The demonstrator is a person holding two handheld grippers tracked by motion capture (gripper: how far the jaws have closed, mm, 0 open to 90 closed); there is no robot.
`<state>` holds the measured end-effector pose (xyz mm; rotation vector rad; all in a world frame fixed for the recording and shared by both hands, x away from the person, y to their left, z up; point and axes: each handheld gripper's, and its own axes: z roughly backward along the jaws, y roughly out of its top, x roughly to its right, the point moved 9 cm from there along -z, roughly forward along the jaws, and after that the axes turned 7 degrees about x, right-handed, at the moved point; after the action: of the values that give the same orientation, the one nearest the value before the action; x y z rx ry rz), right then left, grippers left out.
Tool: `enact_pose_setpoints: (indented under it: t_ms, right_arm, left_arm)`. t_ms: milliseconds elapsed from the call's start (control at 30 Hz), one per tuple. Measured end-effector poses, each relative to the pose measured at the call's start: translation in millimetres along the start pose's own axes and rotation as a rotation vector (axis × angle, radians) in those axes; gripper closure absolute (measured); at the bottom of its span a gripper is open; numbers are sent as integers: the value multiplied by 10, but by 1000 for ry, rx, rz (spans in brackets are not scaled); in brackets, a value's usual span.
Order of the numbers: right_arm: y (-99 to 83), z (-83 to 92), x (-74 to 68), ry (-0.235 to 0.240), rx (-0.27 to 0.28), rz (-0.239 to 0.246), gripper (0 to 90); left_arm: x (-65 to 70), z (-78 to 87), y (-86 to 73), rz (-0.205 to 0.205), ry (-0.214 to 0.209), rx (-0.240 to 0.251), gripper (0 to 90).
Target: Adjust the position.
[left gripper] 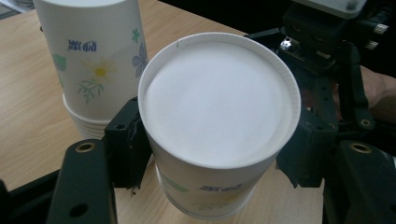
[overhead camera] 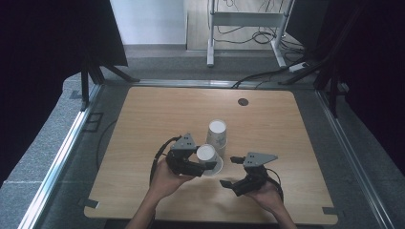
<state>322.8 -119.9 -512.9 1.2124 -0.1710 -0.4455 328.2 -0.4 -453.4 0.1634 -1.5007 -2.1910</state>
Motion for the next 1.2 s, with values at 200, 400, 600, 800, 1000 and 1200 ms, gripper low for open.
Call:
enact_pose_setpoints:
  t_ms: [200,400,600,800,1000,1200]
  right_arm:
    - [7,-18,-55,5,11,9,32]
    - [6,-39,-92,-3,24,27,32]
    - [2,-69,-90,-37,25,48,42]
    - [23,-86,-91,-71,42,65,48]
    - [11,-135,-88,-92,41,72,51]
    - [35,-180,-99,-112,55,84,56]
  left_arm:
    - [19,-37,-57,74,-25,33,339]
    - [1,-58,-99,156,-43,70,339]
    - [17,-101,-137,190,-37,79,339]
    - [21,-147,-156,230,-21,96,339]
    - [56,-179,-146,235,-19,102,339]
    - [84,-196,-120,236,-15,116,339]
